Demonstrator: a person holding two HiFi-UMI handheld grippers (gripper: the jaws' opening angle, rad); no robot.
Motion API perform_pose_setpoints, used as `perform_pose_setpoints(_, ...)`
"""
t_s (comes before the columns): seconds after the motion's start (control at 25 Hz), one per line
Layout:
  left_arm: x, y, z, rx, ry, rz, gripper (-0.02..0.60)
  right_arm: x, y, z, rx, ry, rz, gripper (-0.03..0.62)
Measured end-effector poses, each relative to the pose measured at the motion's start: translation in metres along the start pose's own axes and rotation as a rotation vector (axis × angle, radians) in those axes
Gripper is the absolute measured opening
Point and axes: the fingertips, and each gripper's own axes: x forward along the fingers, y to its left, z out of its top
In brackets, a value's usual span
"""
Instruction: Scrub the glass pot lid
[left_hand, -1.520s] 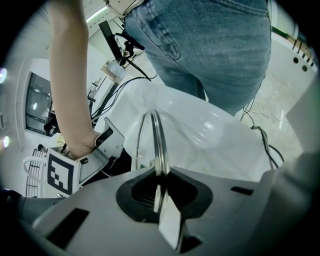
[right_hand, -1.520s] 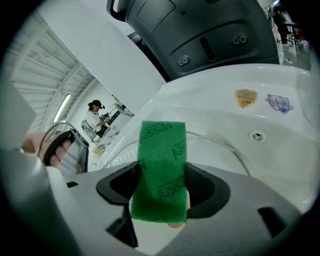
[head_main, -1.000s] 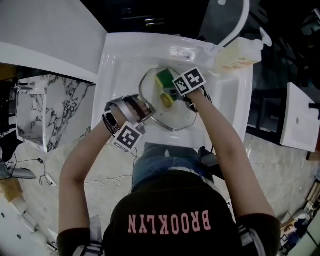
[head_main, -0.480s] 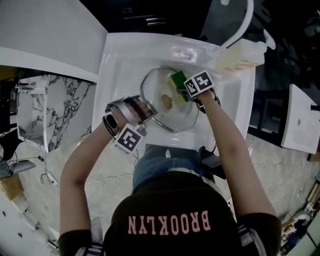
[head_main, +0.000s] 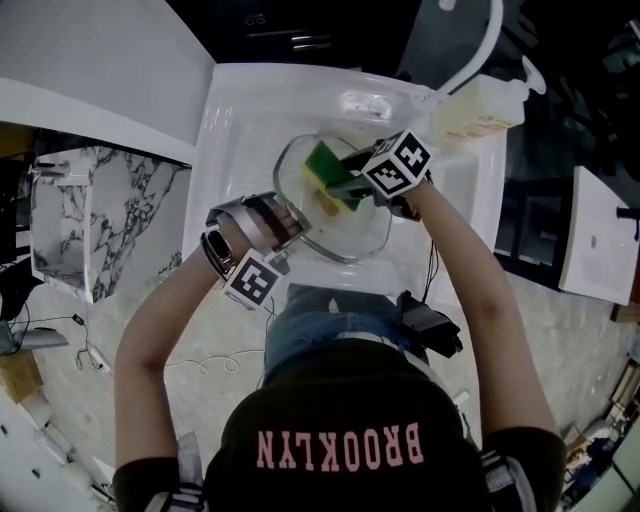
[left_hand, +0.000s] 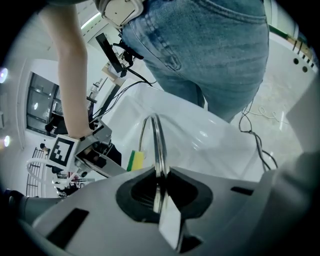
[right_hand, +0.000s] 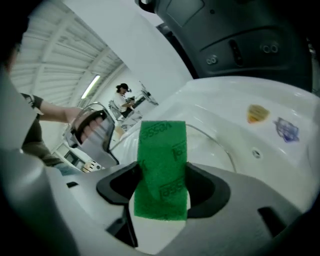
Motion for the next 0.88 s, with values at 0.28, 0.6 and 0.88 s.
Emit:
perform_pose_setpoints(0.28,0.000,-0.008,0.006,-0.040,-0.023,-0.037,0.032,0.035,0.029,-0.006,-0.164,0.180,0.053,0.273)
perform_pose_setpoints(0.6,0.002,-0.010,0.004,-0.006,0.010,-0.031,0.032,0.044,0.018,0.015,-0.152,0.243,0.114,0.273)
perform_pose_setpoints(0.88,0.002,-0.011,-0.008,0.080,0.070,-0.047,0.032,0.050,-0.005,0.018,0.072,0.198,0.061,0.273)
